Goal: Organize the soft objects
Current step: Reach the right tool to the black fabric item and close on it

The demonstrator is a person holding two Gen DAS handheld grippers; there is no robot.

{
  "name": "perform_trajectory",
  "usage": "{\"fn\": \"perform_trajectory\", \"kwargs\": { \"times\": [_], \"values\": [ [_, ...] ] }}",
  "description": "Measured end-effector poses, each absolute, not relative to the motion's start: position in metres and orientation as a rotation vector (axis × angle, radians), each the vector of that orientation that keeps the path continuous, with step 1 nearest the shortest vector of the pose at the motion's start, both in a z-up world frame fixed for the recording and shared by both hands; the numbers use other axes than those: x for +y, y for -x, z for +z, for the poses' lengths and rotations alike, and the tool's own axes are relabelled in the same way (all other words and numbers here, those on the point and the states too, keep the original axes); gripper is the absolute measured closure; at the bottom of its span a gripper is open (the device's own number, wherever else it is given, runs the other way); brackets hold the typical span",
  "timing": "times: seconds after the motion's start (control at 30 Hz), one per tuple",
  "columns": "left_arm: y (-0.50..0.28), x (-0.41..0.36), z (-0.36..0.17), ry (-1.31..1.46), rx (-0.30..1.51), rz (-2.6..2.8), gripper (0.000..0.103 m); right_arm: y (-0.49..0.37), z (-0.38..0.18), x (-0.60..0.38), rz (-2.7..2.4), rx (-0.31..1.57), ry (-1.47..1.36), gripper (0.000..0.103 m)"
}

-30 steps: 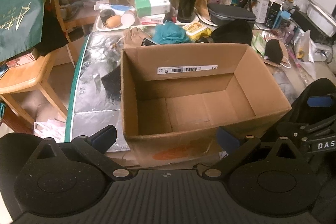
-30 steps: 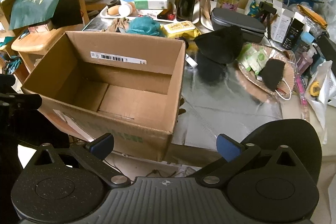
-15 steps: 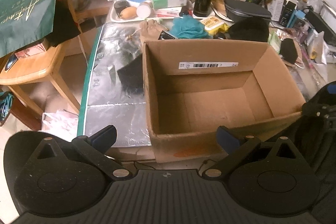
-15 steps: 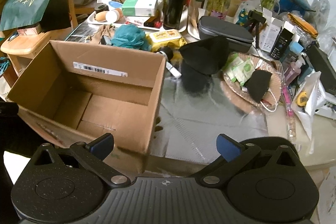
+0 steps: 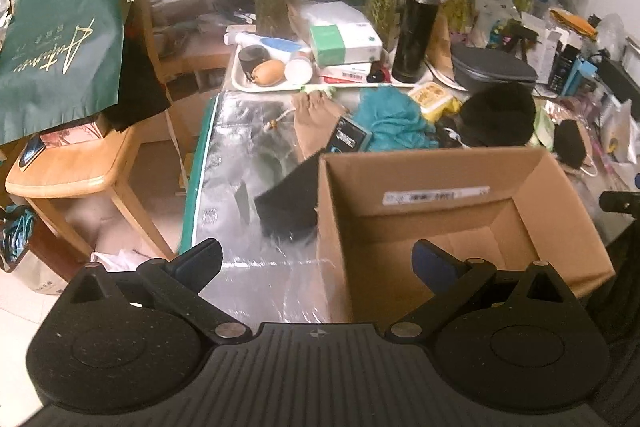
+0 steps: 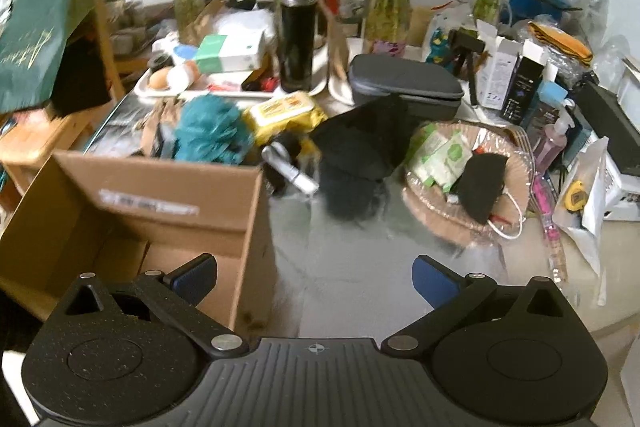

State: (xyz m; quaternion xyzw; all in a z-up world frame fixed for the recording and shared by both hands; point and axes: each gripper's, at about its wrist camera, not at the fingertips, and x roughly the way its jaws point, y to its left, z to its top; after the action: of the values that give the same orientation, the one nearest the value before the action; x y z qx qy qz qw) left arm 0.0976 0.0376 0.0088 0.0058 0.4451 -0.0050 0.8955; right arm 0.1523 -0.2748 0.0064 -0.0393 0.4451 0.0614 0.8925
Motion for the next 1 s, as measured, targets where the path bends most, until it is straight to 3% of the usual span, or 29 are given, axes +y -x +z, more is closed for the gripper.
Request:
{"fn": "perform_trajectory", "kwargs": {
  "times": [1.0],
  "values": [
    [-0.184,0.108,-0.003,0.124,0.887,0.019,0.0,-0.26,-0.021,-0.297,0.181,0.877,-0.021,0.0]
  ]
}}
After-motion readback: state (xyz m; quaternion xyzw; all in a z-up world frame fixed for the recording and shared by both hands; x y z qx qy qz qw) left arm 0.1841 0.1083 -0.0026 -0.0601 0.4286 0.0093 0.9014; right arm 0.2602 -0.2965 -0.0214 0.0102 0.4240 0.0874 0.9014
